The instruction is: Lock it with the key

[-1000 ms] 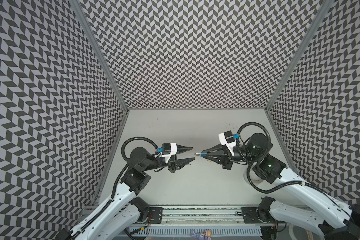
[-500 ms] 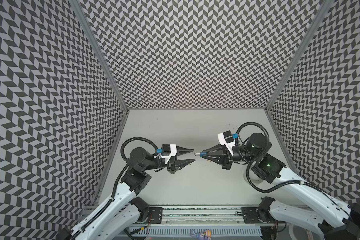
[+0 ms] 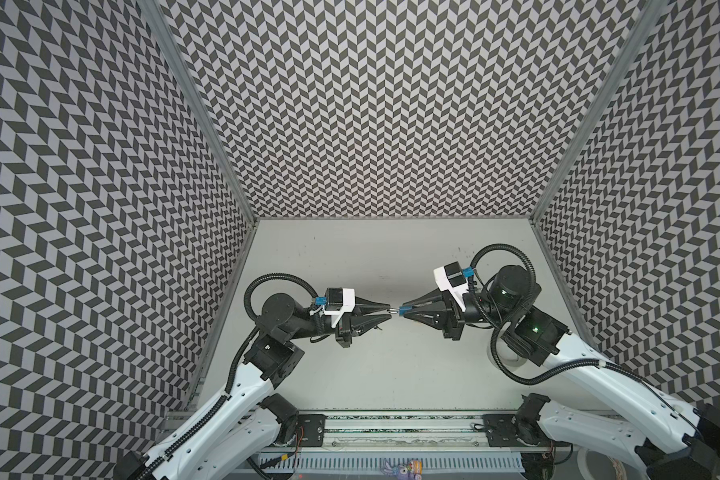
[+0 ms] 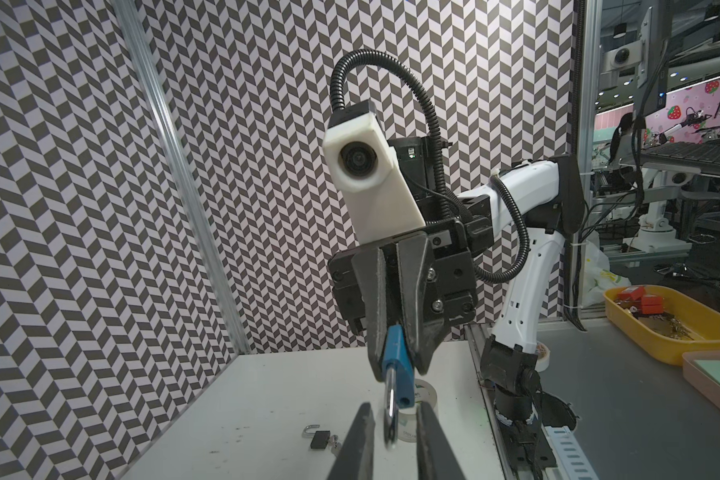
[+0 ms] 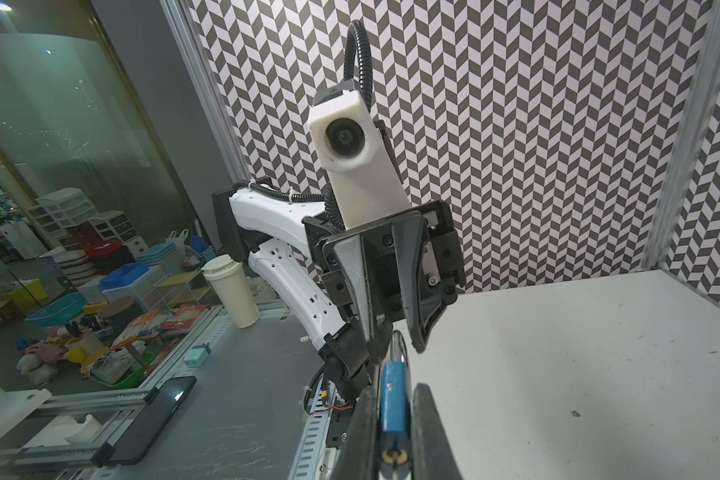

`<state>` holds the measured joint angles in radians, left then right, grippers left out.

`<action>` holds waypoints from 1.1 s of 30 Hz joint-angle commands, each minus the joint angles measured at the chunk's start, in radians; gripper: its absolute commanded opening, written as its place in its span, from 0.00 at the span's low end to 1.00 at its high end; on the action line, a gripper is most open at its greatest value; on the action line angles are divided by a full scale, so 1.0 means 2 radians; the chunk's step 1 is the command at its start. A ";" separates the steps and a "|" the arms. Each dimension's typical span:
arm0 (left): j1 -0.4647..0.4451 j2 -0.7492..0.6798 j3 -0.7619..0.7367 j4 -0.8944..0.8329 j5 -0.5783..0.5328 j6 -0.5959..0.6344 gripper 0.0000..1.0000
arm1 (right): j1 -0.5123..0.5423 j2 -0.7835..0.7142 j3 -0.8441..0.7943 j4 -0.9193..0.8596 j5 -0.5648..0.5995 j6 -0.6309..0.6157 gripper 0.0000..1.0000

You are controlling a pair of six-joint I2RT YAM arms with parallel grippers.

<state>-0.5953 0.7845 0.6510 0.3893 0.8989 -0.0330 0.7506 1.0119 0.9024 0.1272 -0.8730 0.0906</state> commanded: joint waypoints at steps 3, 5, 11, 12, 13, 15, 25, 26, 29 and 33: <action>-0.003 0.001 0.000 0.011 0.008 -0.002 0.16 | 0.003 0.006 0.010 0.023 -0.016 0.002 0.00; -0.003 0.001 0.002 0.011 0.008 -0.002 0.13 | 0.004 0.004 0.010 0.022 -0.015 0.000 0.00; -0.004 0.003 0.001 0.009 0.009 0.000 0.12 | 0.004 0.003 0.010 0.025 -0.013 0.001 0.00; -0.004 0.003 0.002 0.009 0.009 0.000 0.14 | 0.004 0.002 0.010 0.026 -0.012 0.001 0.00; -0.004 0.003 0.002 0.009 0.009 0.000 0.15 | 0.004 0.003 0.010 0.027 -0.013 0.002 0.00; -0.005 0.004 0.002 0.009 0.009 0.000 0.17 | 0.004 0.004 0.010 0.027 -0.013 0.002 0.00; -0.005 0.008 0.002 0.006 0.009 0.001 0.12 | 0.003 0.005 0.009 0.033 -0.016 0.004 0.00; -0.005 0.009 0.003 0.006 0.008 0.000 0.12 | 0.004 0.005 0.008 0.033 -0.017 0.003 0.00; -0.006 0.010 0.002 0.007 0.009 -0.001 0.12 | 0.004 0.005 0.008 0.034 -0.018 0.002 0.00; -0.007 0.010 0.002 0.006 0.008 -0.001 0.07 | 0.004 0.007 0.009 0.034 -0.019 0.000 0.00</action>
<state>-0.6025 0.8051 0.6510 0.3889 0.9077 -0.0357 0.7506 1.0218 0.9024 0.1318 -0.8917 0.0956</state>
